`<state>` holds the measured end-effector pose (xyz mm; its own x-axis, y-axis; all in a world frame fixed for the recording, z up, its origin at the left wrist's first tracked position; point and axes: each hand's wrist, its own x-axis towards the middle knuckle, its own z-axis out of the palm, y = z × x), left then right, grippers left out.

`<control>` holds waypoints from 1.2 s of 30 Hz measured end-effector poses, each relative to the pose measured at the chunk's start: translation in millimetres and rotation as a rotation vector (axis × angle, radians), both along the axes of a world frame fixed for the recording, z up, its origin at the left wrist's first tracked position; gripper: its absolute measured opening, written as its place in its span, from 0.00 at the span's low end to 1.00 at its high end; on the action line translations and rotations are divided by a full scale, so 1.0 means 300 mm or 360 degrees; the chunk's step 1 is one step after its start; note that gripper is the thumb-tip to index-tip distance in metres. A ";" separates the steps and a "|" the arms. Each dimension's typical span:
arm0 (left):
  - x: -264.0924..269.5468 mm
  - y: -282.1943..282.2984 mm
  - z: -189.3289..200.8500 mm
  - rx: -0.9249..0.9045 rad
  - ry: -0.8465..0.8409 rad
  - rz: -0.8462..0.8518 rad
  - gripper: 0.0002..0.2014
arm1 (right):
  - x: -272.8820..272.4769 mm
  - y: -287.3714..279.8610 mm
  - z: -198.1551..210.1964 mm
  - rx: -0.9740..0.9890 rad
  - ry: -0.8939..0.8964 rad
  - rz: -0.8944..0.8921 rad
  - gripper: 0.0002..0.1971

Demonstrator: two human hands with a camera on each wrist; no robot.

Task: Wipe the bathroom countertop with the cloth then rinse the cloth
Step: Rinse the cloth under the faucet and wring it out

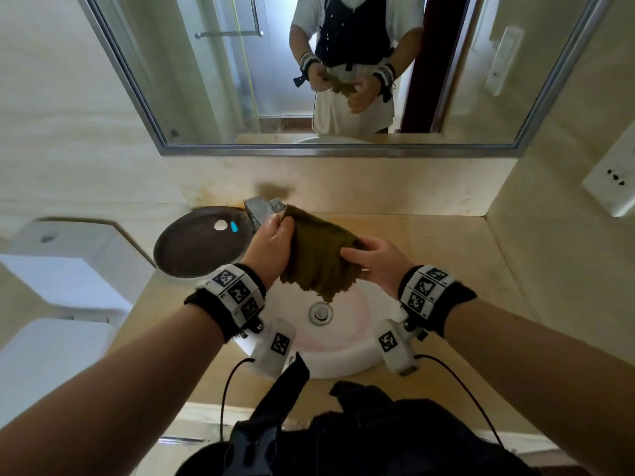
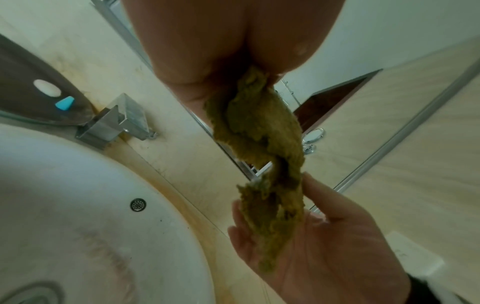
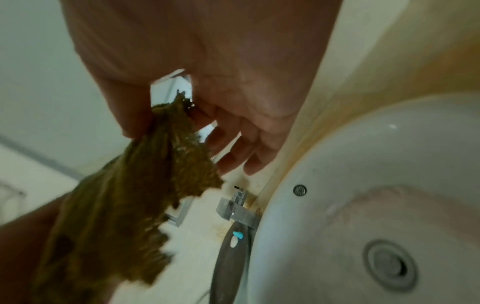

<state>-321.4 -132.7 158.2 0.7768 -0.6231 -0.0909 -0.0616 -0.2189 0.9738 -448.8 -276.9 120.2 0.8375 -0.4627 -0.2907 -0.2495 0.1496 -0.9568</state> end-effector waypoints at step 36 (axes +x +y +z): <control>0.033 0.151 -0.077 -0.0136 0.0453 0.0019 0.14 | 0.025 0.000 -0.023 -0.0279 0.0059 0.0207 0.27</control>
<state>-311.6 -87.4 135.2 0.7348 -0.6290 -0.2537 0.2186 -0.1345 0.9665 -441.4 -276.9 113.4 0.8837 -0.3974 -0.2472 -0.2914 -0.0538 -0.9551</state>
